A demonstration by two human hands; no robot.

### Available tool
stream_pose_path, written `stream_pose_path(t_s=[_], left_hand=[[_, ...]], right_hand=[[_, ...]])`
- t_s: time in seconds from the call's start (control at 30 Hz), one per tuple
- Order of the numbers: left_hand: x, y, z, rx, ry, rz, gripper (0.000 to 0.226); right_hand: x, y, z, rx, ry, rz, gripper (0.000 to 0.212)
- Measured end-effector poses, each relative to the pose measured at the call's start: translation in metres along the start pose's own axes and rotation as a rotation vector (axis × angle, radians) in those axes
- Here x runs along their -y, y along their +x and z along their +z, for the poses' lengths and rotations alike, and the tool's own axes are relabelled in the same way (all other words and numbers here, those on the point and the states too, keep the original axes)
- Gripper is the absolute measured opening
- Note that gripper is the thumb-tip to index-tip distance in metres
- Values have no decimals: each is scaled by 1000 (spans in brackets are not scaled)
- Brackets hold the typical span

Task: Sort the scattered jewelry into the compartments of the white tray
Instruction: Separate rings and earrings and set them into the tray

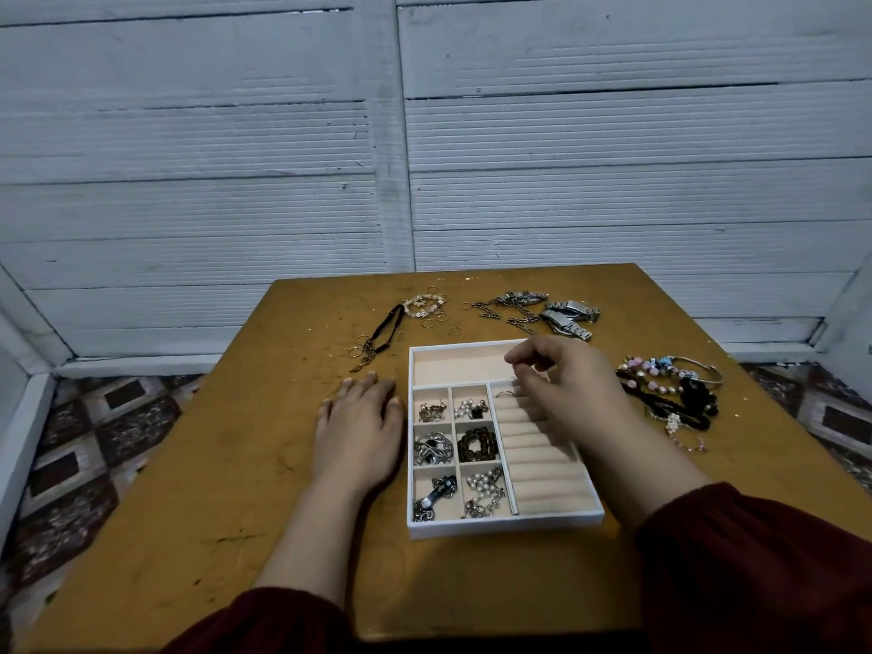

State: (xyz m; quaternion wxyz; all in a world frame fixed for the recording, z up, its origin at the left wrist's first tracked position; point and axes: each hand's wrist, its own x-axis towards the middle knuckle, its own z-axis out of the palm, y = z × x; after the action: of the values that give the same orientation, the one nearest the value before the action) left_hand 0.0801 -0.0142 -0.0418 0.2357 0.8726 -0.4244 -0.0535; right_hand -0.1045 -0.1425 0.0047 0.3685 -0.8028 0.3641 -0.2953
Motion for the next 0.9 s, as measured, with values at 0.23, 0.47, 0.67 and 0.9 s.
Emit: stream_pose_path(t_s=[0.23,0.47,0.67,0.9], left_hand=[[3,12,-15,-99,-292,-89,33],[22,54,-27,-231,-357,-138,22],[44,89,-32,-246,-350,-135,21],[60,109,-30,-118,-391,-86,15]], right_hand=[[41,27,22,55,-164,-222,14],[62,67,61,123,-226,-301,16],[64,101,94,180,-331,-331,20],[59,136,128,279,-437,-301,18]])
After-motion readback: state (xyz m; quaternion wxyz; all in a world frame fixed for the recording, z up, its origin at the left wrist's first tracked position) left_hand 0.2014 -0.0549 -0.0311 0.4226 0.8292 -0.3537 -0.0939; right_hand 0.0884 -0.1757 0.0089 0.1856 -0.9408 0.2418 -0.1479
